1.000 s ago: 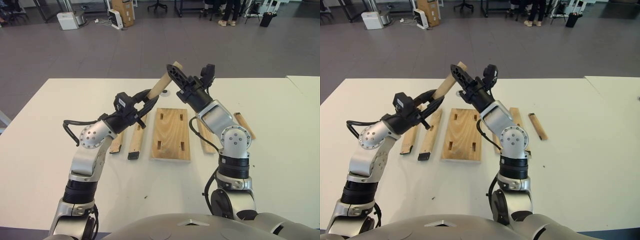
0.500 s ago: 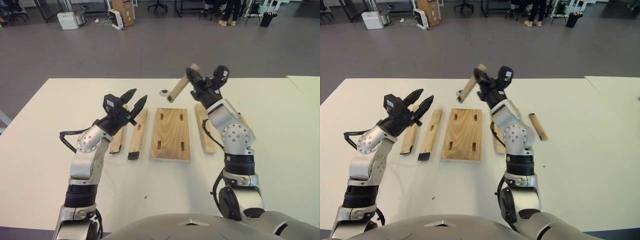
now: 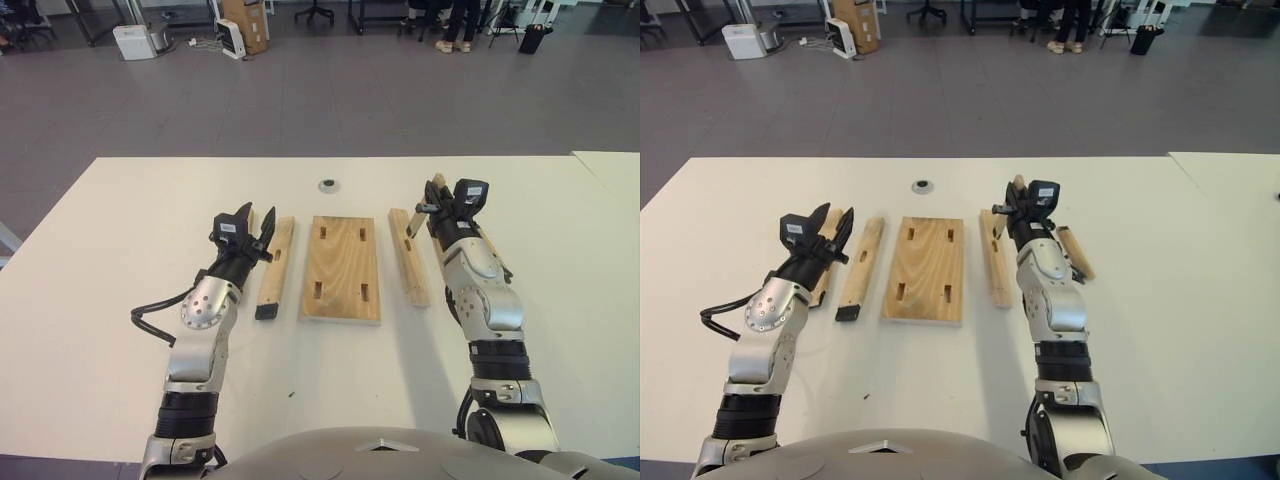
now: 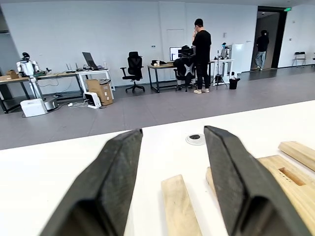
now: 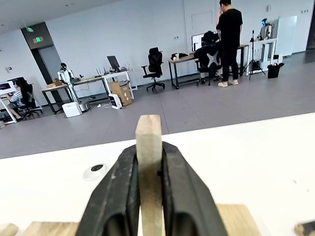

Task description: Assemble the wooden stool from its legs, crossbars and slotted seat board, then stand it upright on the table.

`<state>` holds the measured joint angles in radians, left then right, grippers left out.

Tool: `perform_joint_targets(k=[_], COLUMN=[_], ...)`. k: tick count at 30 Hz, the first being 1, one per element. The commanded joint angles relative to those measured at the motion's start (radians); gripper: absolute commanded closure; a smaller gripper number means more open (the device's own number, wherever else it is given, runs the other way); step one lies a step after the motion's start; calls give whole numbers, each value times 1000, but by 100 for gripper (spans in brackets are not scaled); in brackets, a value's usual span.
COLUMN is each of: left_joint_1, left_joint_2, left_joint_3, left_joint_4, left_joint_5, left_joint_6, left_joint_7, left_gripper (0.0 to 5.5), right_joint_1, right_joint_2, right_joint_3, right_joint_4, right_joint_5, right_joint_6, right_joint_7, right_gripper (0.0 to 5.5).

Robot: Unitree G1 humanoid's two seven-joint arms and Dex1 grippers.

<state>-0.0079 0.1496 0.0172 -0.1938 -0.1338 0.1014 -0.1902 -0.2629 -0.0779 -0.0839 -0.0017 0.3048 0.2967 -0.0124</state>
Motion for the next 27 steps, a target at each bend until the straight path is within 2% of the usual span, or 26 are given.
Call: perform_joint_targets(k=[1, 14, 27], left_joint_1=[14, 21, 22], left_joint_2=[-8, -6, -8], left_joint_3=[-2, -8, -39], left_joint_4=[1, 2, 13], left_joint_5=[16, 28, 51], left_joint_6=[18, 33, 21], left_joint_7=[17, 10, 5], left_gripper=[322, 322, 322], right_joint_1=[16, 7, -36], right_joint_2=[18, 57, 58], right_joint_3=[-5, -30, 0], right_joint_4=[-10, 34, 234], right_joint_5=[-35, -43, -99], right_joint_6=[11, 17, -129], right_joint_7=[-28, -24, 50], right_gripper=[509, 509, 509])
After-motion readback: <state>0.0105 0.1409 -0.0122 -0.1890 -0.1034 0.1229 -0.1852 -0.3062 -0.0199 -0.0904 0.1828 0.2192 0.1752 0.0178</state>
